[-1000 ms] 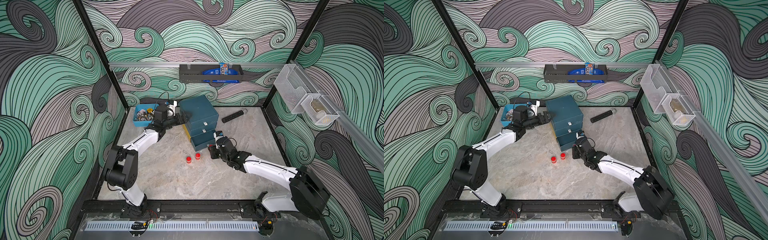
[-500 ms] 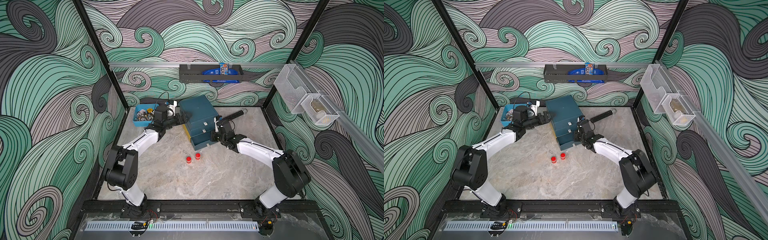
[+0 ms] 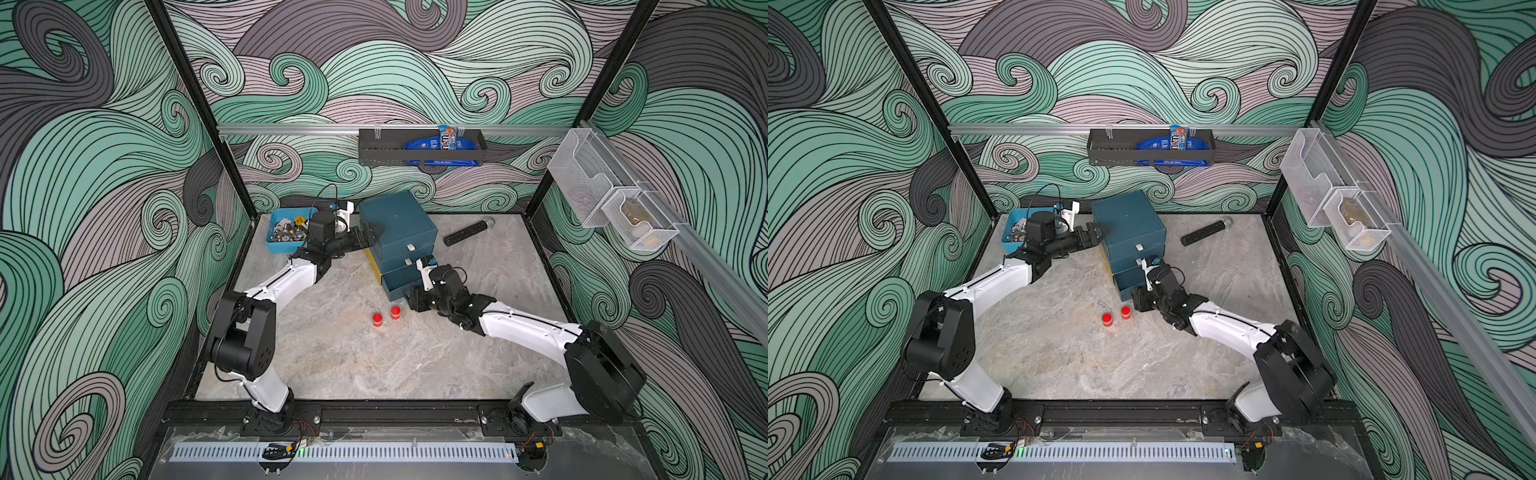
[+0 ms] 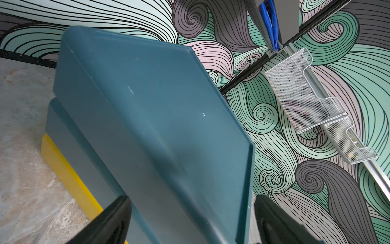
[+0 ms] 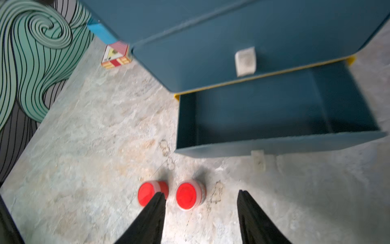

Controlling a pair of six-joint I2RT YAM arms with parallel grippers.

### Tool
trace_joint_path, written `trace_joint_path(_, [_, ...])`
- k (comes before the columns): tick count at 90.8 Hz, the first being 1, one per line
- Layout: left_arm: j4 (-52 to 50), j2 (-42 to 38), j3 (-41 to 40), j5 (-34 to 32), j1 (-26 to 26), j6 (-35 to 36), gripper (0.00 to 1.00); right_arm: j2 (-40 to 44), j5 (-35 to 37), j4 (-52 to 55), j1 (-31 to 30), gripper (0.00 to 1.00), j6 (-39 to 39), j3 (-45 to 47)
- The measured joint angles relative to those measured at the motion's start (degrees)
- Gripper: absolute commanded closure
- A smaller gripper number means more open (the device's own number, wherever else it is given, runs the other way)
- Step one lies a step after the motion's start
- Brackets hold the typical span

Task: Put the paint cans in the drawer according to color
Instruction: Pick up the paint can at the center of the board.

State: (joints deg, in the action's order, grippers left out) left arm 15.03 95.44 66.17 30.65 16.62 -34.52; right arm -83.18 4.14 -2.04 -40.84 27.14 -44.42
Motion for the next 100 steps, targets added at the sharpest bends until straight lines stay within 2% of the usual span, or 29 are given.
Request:
trace_joint_path(26, [0.0, 0.0, 0.0, 0.0, 0.0, 0.0, 0.06, -0.9, 0.5, 0.5, -4.9, 0.38, 2.7, 1.1])
trace_joint_path(59, [0.0, 0.0, 0.0, 0.0, 0.0, 0.0, 0.06, -9.6, 2.0, 0.5, -6.9, 0.35, 3.1, -2.2])
trace_joint_path(82, [0.0, 0.0, 0.0, 0.0, 0.0, 0.0, 0.06, -13.6, 3.5, 0.4, -7.1, 0.39, 2.8, -5.2])
trace_joint_path(100, [0.0, 0.0, 0.0, 0.0, 0.0, 0.0, 0.06, -16.6, 5.0, 0.3, -7.3, 0.47, 2.5, -5.7])
